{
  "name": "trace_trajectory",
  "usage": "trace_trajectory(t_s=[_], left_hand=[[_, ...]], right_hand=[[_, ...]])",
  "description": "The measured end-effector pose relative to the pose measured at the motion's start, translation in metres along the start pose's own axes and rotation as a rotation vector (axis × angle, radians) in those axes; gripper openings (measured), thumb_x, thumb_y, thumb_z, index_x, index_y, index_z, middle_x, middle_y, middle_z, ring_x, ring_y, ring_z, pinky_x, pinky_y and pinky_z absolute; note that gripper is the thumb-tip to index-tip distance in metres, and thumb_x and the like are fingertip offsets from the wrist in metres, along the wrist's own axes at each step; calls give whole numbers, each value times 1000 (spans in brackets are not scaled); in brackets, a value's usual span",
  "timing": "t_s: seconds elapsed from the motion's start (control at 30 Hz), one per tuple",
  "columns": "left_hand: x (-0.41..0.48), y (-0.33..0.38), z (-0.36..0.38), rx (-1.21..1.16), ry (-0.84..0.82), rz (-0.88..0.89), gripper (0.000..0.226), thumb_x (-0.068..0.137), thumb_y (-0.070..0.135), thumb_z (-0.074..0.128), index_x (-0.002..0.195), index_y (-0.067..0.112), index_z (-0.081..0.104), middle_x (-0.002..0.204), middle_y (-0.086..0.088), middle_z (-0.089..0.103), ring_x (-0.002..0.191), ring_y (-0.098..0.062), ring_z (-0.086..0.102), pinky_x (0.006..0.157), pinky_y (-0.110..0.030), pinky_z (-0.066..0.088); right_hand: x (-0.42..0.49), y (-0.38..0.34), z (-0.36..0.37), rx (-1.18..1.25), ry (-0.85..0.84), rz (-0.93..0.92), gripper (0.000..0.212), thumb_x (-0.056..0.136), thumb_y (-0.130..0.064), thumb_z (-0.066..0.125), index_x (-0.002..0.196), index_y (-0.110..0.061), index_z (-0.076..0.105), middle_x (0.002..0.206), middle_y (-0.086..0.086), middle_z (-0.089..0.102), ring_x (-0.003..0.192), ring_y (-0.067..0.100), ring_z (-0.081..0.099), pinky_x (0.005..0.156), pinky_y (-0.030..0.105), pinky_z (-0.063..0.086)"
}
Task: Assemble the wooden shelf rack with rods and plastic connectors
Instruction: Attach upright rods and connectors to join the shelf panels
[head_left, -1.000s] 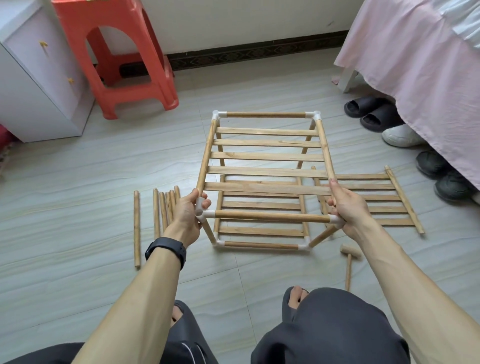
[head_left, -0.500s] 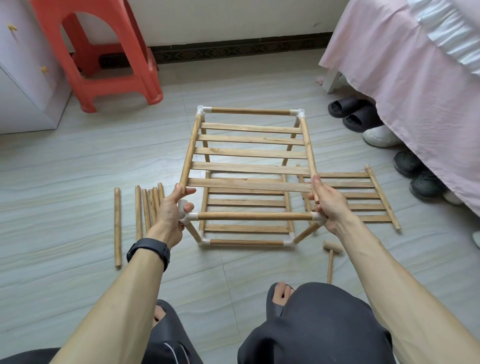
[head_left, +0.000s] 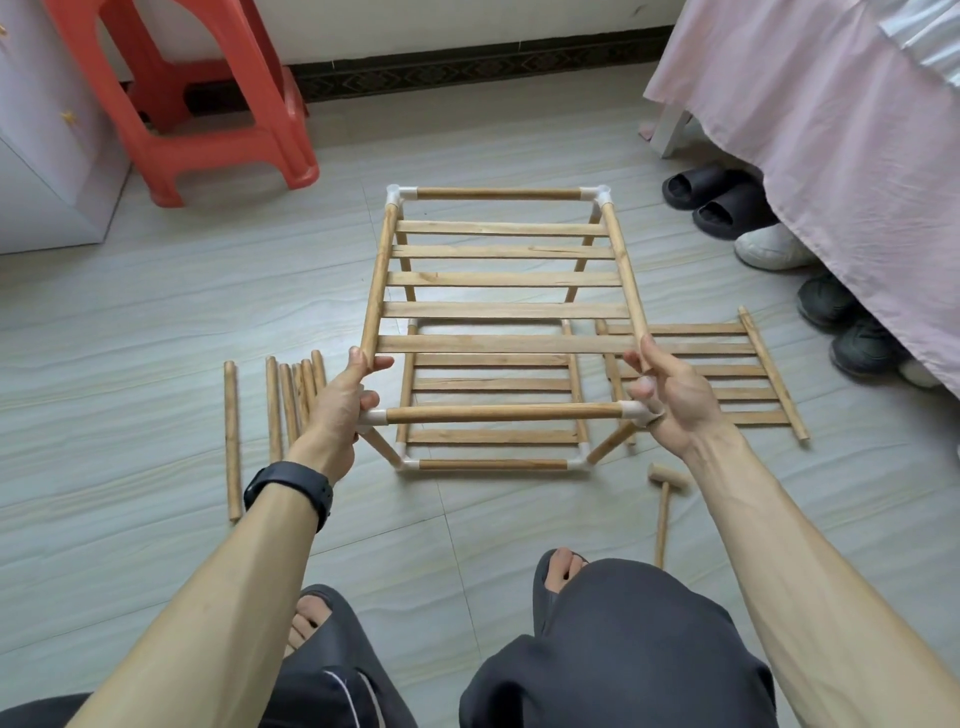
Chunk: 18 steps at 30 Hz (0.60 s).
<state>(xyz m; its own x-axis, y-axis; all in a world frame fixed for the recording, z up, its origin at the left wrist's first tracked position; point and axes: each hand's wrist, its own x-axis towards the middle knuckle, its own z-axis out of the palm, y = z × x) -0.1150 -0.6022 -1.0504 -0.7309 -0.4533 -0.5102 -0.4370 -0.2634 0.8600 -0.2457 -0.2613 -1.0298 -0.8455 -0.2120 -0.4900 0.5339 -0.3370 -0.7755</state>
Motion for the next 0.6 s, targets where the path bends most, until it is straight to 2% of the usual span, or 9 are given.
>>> trace_trajectory(t_s=[0.13, 0.33, 0.37, 0.4, 0.43, 0.47, 0.5, 0.53, 0.6], left_hand=[[-3, -1, 2, 46, -1, -11, 49, 99, 67, 40, 103, 33, 75, 61, 9, 37, 60, -11, 28, 64, -32, 24], [2, -1, 11, 37, 119, -29, 45, 100, 60, 42, 85, 25, 67, 76, 3, 53, 76, -17, 45, 79, -35, 38], [3, -1, 11, 22, 121, -43, 45, 100, 60, 43, 86, 25, 66, 80, 1, 60, 84, -23, 50, 89, -39, 41], [4, -1, 11, 15, 128, -55, 44, 100, 60, 44, 88, 24, 65, 92, -6, 68, 92, -11, 37, 103, -43, 41], [4, -2, 11, 15, 141, -62, 44, 100, 60, 44, 90, 23, 65, 110, -13, 71, 137, -33, 33, 111, -45, 37], [4, -1, 11, 15, 149, -68, 44, 100, 61, 44, 91, 22, 64, 117, -16, 70, 119, -44, 54, 111, -45, 37], [4, 0, 11, 9, 147, -70, 44, 100, 61, 44, 91, 22, 64, 107, -12, 73, 109, -45, 55, 103, -41, 41], [2, 1, 11, -7, 132, -71, 43, 100, 60, 44, 88, 23, 63, 86, -2, 72, 85, -32, 52, 88, -34, 42], [1, 5, 9, -62, 71, -90, 39, 102, 57, 44, 85, 25, 59, 61, 12, 54, 63, -11, 41, 66, -28, 30]], right_hand=[[2, 3, 2, -72, 106, -3, 16, 101, -34, 62, 106, -19, 65, 85, -6, 67, 40, 1, 39, 33, 11, 28], [4, 2, -4, 4, 50, 23, 13, 103, -26, 57, 104, -14, 63, 81, -1, 63, 44, 6, 49, 35, 14, 36], [4, 4, -3, 3, 65, 9, 13, 103, -24, 56, 104, -13, 63, 77, -1, 59, 47, 7, 49, 38, 15, 38], [5, 6, -1, -3, 92, -9, 14, 103, -24, 55, 103, -13, 63, 73, -2, 56, 50, 9, 49, 42, 17, 39], [5, 7, 1, -7, 124, -24, 14, 103, -24, 54, 102, -13, 63, 70, -2, 54, 51, 10, 48, 44, 18, 39], [5, 8, 4, -4, 149, -35, 14, 103, -24, 54, 102, -13, 63, 67, -3, 52, 52, 10, 47, 44, 19, 39], [5, 10, 6, 0, 163, -42, 14, 103, -24, 54, 102, -13, 63, 65, -3, 51, 52, 10, 46, 43, 19, 39], [5, 11, 8, 3, 170, -49, 14, 103, -23, 53, 103, -13, 62, 65, -2, 50, 52, 10, 45, 43, 19, 38], [5, 13, 9, -2, 194, -62, 17, 102, -23, 54, 108, -10, 63, 64, -2, 48, 52, 9, 44, 45, 18, 39]])
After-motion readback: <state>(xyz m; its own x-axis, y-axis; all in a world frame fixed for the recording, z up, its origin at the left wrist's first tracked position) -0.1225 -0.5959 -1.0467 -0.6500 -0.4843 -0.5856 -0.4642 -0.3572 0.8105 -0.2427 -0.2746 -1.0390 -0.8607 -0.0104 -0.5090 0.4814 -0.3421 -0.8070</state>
